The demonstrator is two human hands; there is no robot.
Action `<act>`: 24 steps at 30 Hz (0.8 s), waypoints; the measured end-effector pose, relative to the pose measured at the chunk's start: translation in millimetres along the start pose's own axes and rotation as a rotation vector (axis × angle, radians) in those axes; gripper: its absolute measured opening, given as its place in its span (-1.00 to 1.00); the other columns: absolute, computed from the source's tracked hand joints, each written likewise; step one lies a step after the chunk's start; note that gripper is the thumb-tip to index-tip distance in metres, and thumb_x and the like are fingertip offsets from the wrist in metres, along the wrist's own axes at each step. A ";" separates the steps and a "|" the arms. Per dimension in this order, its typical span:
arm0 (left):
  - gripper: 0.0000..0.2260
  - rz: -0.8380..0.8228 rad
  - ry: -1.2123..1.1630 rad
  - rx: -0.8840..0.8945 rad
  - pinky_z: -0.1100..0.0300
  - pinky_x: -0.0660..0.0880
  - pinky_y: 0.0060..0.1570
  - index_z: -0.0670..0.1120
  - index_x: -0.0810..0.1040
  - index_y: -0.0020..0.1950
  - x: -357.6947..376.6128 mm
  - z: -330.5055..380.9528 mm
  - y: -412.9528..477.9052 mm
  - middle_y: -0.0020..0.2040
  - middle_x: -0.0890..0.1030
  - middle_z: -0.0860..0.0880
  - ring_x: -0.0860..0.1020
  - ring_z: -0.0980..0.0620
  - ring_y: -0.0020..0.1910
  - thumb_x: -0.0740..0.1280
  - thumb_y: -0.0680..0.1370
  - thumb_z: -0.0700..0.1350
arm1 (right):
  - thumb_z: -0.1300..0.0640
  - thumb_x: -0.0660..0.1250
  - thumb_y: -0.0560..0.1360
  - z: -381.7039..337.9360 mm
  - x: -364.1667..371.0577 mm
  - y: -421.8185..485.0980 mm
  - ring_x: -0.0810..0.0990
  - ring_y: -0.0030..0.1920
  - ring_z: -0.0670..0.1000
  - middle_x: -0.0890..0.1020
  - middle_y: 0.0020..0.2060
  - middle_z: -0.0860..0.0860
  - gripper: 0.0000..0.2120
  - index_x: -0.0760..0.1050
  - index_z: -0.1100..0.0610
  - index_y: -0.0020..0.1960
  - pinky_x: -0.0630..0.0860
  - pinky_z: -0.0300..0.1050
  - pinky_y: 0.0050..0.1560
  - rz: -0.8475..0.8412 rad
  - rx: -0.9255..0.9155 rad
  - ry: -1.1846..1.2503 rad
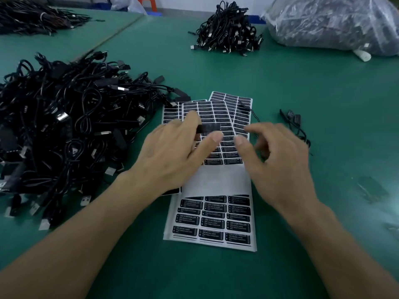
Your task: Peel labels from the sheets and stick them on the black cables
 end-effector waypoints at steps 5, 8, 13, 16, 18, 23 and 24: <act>-0.72 -0.081 -0.014 0.118 0.14 0.21 -0.40 0.03 0.36 -0.03 4.7 8.4 -3.8 -0.28 0.41 0.13 0.38 0.14 -0.33 -0.03 0.66 0.15 | -0.20 0.29 0.56 -4.8 21.4 -5.8 0.52 0.09 0.03 0.62 0.00 -0.08 -0.54 0.49 -0.01 0.37 0.42 -0.02 0.11 -0.196 -0.012 -0.112; -0.79 -0.025 -0.010 0.125 0.15 0.25 -0.41 0.02 0.39 -0.03 2.5 5.4 -1.7 -0.27 0.39 0.15 0.36 0.12 -0.33 0.06 0.68 0.08 | -0.41 0.18 0.47 5.2 20.0 -6.0 0.39 0.32 0.09 0.55 0.27 0.01 -0.31 0.44 -0.02 0.43 0.28 0.08 0.31 -0.243 0.092 -0.289; -0.93 0.054 -0.297 0.051 -0.06 0.54 -0.32 -0.08 0.56 -0.04 2.6 -4.7 -1.7 -0.33 0.61 0.03 0.60 -0.03 -0.35 0.35 0.62 -0.12 | -0.60 0.00 0.34 0.6 24.7 -11.6 0.41 0.21 0.08 0.61 0.22 -0.06 -0.16 0.42 -0.12 0.41 0.24 0.06 0.15 -0.328 0.088 -0.384; -0.91 0.115 -0.420 0.003 -0.01 0.53 -0.33 -0.09 0.59 -0.13 -0.3 -7.0 -3.8 -0.32 0.63 0.05 0.58 -0.01 -0.38 0.43 0.57 -0.17 | -0.52 0.16 0.38 0.8 23.9 -12.6 0.41 0.17 0.08 0.63 0.19 -0.04 -0.24 0.40 -0.12 0.44 0.26 0.04 0.16 -0.339 0.111 -0.323; -0.88 0.113 -0.484 -0.035 0.02 0.53 -0.33 -0.07 0.61 -0.17 0.3 -9.0 -4.0 -0.33 0.63 0.06 0.58 0.00 -0.38 0.45 0.56 -0.13 | -0.44 0.28 0.42 0.9 21.8 -12.6 0.42 0.17 0.08 0.64 0.14 -0.02 -0.31 0.42 -0.11 0.44 0.29 0.05 0.19 -0.311 0.122 -0.243; -0.90 0.066 -0.602 -0.105 0.16 0.59 -0.28 -0.01 0.63 -0.18 4.5 -10.9 -1.8 -0.31 0.66 0.07 0.63 0.06 -0.34 0.48 0.54 -0.10 | -0.22 0.48 0.42 1.6 20.3 -13.8 0.54 0.17 0.03 0.61 0.21 -0.02 -0.41 0.47 -0.07 0.39 0.49 0.10 0.21 -0.257 0.153 -0.020; -0.91 0.067 -0.622 -0.107 0.19 0.59 -0.25 0.00 0.64 -0.15 4.7 -10.6 -1.5 -0.28 0.67 0.08 0.64 0.08 -0.31 0.49 0.52 -0.14 | -0.19 0.50 0.42 2.2 20.2 -14.0 0.54 0.15 0.02 0.60 0.21 -0.03 -0.42 0.48 -0.06 0.38 0.50 0.08 0.19 -0.246 0.158 0.007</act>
Point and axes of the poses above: each hand's wrist, its own y-axis towards the middle knuckle, its own x-axis out of the palm, z = x × y, the point moved 8 cm from there along y, towards the middle knuckle
